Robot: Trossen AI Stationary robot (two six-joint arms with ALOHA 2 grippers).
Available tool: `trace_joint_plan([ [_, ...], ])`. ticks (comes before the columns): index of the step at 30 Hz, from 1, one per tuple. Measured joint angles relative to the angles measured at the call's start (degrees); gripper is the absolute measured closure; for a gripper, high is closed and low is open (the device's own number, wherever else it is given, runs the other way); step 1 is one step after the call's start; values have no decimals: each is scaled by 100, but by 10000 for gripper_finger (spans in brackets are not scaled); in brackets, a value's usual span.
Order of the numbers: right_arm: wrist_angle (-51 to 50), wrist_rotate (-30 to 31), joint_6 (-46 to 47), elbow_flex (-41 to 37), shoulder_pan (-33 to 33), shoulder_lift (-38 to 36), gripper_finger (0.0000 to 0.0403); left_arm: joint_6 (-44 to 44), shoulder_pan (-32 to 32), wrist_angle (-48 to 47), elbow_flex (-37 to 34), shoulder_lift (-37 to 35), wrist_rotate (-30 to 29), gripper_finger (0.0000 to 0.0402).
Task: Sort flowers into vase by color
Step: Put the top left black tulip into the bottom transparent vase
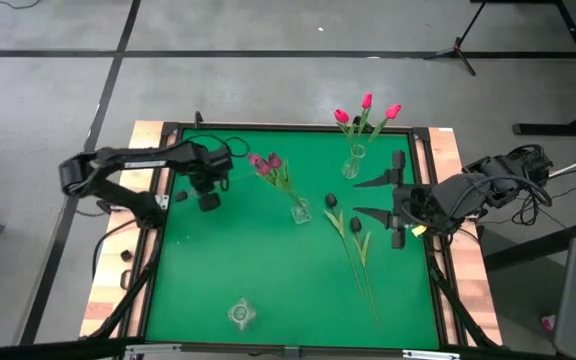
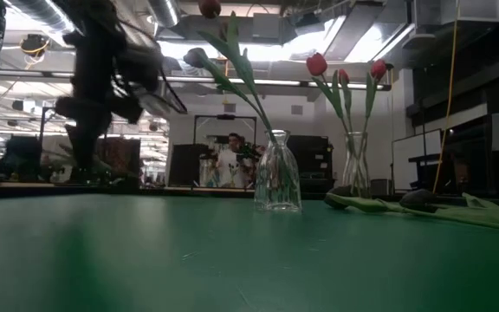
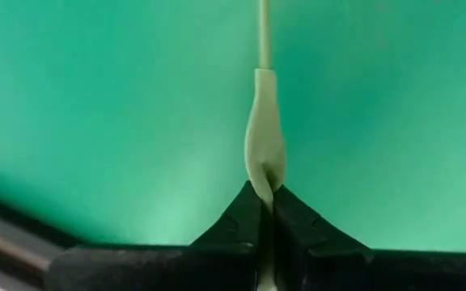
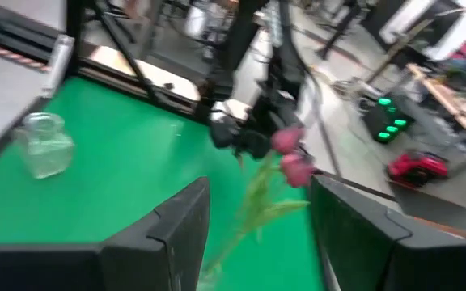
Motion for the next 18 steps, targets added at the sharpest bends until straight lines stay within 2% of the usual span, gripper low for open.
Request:
trace_joint_plan([
  [5, 36, 681, -96, 0, -4, 0, 189, -483, -265, -549, 37, -909, -67, 396],
  [10, 129, 1242, -179, 0, -26, -9, 189, -853, -559, -849, 429, -1579, -69, 396],
  [14, 131, 1304, -171, 0, -242, -13, 189, -1100, -799, -1039, 952, -1880, -76, 396],
  [18, 129, 1203, -161, 0, -485, -15, 189, -1256, -1067, -1609, 1642, -1951, -76, 396],
])
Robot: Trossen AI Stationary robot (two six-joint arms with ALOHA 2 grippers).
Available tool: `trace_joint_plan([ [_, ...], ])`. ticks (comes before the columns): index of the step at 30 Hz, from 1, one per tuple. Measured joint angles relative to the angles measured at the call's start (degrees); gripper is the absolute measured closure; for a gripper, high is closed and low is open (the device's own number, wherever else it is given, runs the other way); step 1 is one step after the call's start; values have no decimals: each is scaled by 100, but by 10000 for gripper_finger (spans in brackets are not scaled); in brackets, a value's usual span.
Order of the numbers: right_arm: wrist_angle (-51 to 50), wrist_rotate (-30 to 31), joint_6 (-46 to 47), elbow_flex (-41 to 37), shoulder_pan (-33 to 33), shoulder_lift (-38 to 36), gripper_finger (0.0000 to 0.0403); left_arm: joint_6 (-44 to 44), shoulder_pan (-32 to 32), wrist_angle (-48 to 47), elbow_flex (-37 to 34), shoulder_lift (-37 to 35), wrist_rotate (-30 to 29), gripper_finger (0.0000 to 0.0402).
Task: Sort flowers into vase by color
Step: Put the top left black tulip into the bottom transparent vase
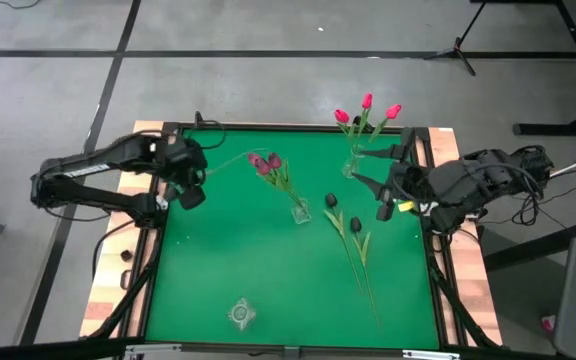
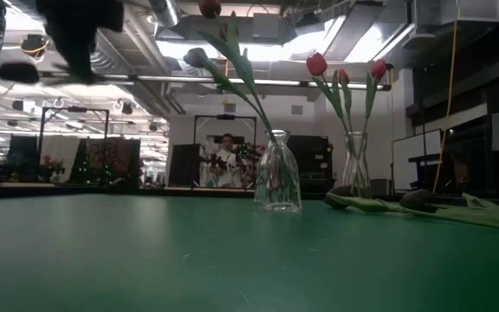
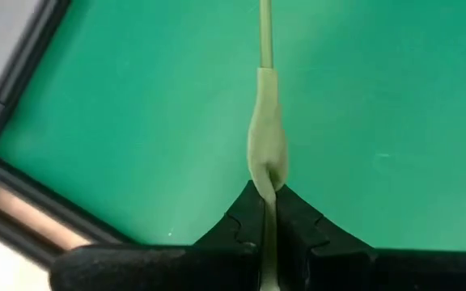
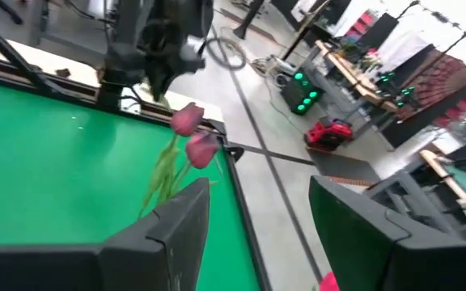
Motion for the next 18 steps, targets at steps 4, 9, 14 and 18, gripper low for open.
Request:
trace_joint_plan([
  [4, 0, -455, 168, 0, -195, 1, 189, -396, -144, -651, 558, 0, -560, 396],
  [9, 2, -843, 201, 0, -239, 1, 189, -748, -140, -891, 1166, -10, -1476, 396],
  [14, 332, -1366, 59, 0, -236, 4, 189, -542, -293, -619, 1688, -28, -1357, 396],
  [18, 877, -1814, -291, 0, -235, 80, 189, -271, -704, -500, 1802, 8, -1073, 396],
])
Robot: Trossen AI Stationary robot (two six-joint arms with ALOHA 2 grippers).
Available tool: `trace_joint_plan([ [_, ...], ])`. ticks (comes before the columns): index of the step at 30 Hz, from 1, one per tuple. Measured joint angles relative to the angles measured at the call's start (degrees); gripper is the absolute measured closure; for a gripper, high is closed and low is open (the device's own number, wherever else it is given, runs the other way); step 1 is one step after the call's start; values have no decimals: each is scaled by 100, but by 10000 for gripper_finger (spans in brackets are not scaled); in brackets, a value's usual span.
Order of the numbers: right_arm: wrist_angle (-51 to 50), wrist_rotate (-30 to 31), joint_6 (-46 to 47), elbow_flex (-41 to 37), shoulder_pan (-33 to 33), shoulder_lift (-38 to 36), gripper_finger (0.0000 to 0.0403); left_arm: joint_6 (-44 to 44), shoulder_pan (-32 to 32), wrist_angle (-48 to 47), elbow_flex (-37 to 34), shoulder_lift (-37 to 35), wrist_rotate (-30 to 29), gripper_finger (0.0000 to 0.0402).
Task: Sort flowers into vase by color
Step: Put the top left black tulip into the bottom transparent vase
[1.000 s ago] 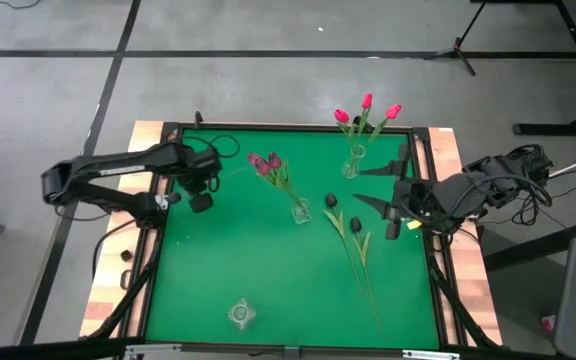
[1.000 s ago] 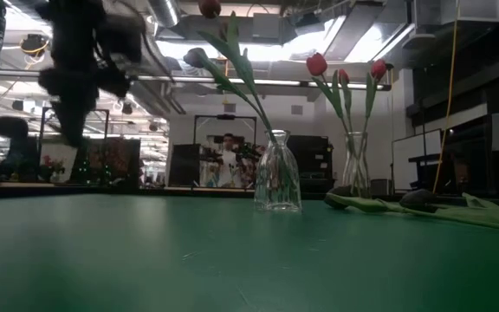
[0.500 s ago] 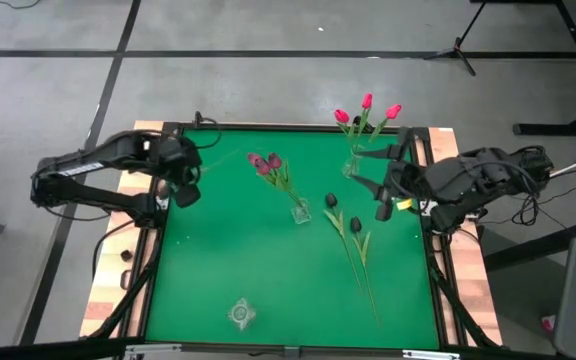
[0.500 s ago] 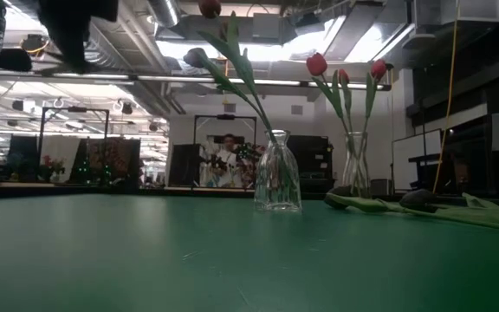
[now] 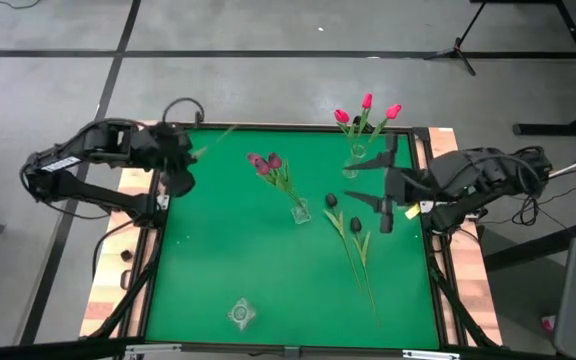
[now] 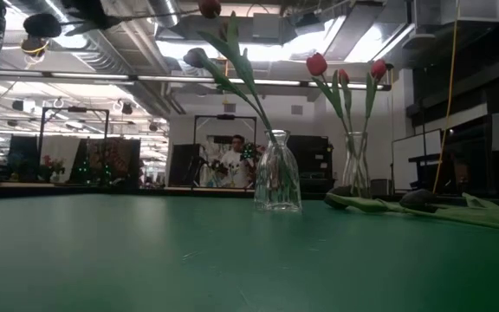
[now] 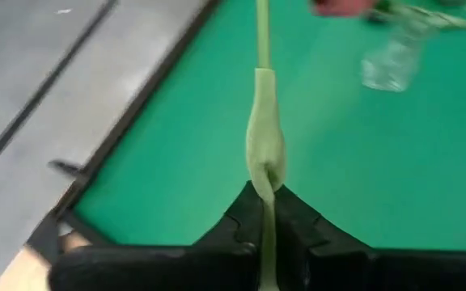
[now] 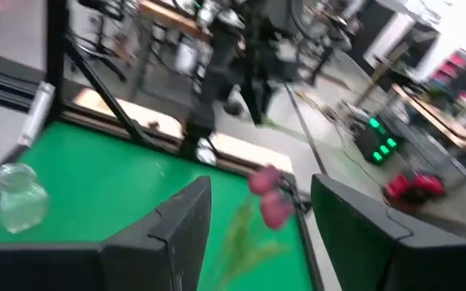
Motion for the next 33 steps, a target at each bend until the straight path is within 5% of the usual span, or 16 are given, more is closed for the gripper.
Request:
trace_joint_plan([
  [4, 362, -428, -185, 0, 1, 226, 189, 299, -605, 18, 0, 261, 82, 396],
  [15, 769, -458, -322, 0, 5, 996, 189, 629, -2126, -69, 154, 1500, 61, 396],
  [20, 802, -500, -297, 0, 6, 1026, 189, 270, -2476, -454, 390, 1650, -1092, 396],
  [28, 818, -701, -131, 0, 7, 1025, 189, -10, -2035, -820, 819, 1402, -2953, 396],
  [33, 810, -739, -100, 0, 8, 1025, 189, 151, -2119, -793, 1312, 1385, -3247, 396],
])
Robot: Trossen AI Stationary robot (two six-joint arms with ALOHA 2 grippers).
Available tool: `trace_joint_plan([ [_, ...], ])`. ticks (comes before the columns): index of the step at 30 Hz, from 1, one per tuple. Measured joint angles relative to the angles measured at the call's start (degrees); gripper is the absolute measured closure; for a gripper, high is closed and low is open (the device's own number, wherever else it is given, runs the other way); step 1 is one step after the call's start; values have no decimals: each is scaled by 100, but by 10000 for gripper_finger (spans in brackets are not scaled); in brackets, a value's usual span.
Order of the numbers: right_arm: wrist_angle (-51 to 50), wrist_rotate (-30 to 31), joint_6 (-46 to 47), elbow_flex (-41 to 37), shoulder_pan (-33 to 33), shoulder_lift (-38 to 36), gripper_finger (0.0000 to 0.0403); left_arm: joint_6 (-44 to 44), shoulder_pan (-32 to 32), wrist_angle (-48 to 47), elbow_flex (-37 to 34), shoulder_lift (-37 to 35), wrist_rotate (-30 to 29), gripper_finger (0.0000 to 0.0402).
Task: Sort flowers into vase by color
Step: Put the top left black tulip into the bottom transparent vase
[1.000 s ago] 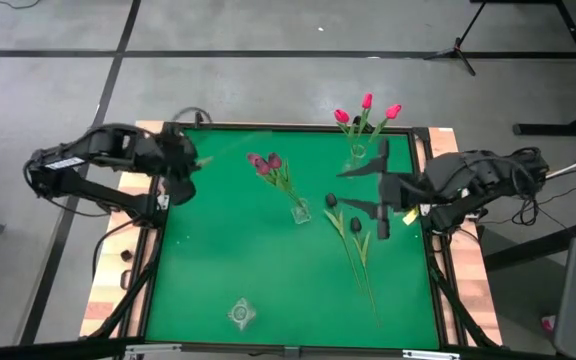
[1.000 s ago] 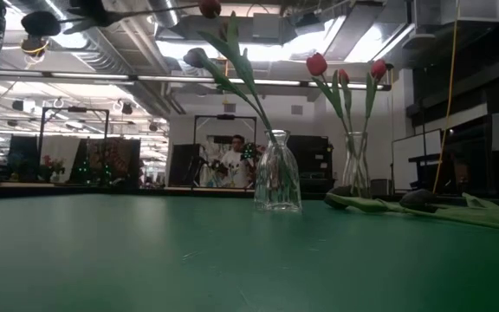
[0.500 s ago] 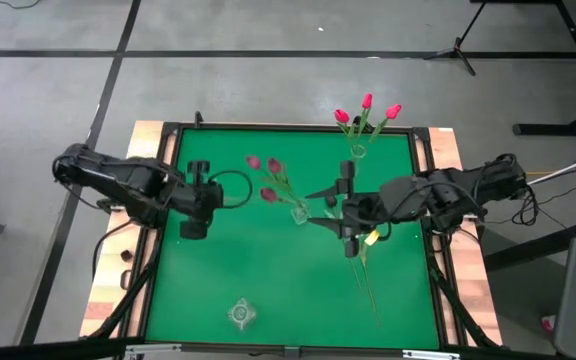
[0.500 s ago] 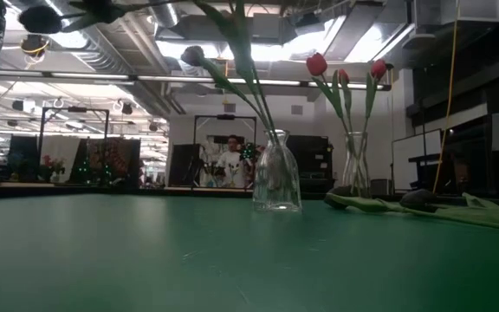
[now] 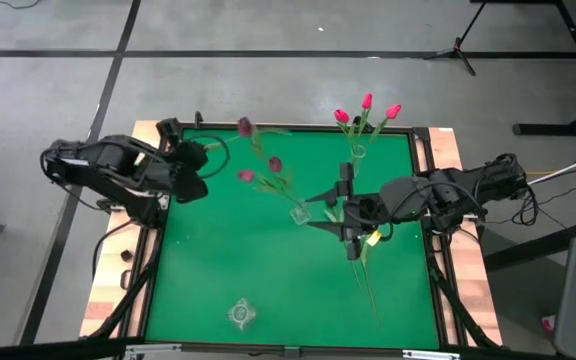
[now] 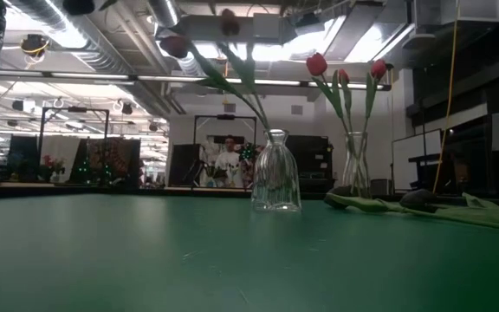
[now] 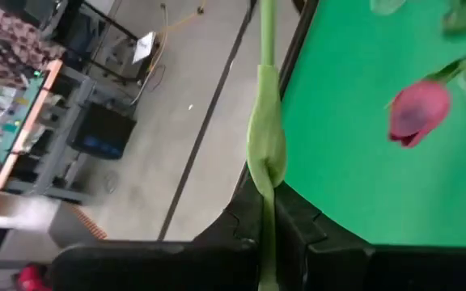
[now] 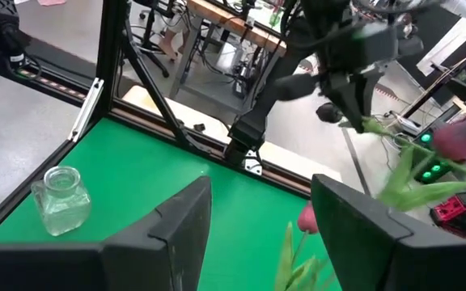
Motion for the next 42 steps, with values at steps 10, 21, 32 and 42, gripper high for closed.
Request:
trace_joint_plan([
  [10, -13, -2, 14, 0, 1, 0, 189, 130, -128, 221, 52, 241, 769, 396],
  [21, -209, 0, 13, 0, 1, 0, 189, 194, -128, 517, 50, 390, 825, 396],
  [32, -209, 0, 13, 0, 1, -7, 189, 965, -137, 2235, 48, 365, 1286, 396],
  [42, -490, 54, 15, 0, 1, -7, 189, 1222, -126, 2813, 48, 387, 1306, 396],
])
